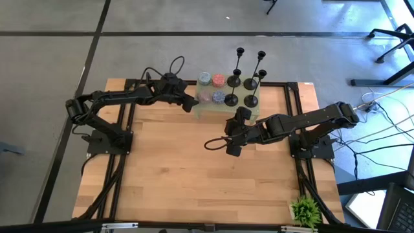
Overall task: Pick & Place candle stick holders
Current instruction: Put the dark blue scented candle on the shelf aligned with the other pink scented candle
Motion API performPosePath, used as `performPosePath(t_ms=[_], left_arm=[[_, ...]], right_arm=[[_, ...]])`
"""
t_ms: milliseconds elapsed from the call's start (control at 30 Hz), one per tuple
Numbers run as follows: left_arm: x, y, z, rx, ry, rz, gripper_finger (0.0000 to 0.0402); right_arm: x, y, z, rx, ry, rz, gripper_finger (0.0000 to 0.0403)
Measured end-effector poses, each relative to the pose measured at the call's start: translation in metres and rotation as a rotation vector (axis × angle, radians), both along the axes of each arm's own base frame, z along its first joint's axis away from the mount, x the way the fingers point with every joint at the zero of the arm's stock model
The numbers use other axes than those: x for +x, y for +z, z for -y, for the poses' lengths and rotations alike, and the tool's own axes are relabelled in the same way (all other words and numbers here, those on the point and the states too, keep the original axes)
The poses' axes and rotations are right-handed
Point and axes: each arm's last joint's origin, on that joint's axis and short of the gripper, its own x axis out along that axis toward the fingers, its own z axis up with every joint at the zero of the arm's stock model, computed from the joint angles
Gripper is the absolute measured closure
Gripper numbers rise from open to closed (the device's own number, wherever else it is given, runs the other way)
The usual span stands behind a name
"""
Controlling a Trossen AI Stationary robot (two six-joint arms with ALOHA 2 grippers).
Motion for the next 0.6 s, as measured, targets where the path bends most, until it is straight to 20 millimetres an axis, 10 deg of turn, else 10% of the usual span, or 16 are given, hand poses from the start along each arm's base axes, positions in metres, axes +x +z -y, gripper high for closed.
performPosePath(t_ms=[600], left_arm=[[-0.0005, -0.0011, 0.0000, 0.067, -0.009, -0.036, 0.0167]], right_arm=[[0.0001, -0.0001, -0.0001, 0.000, 0.000, 0.000, 0.0066]])
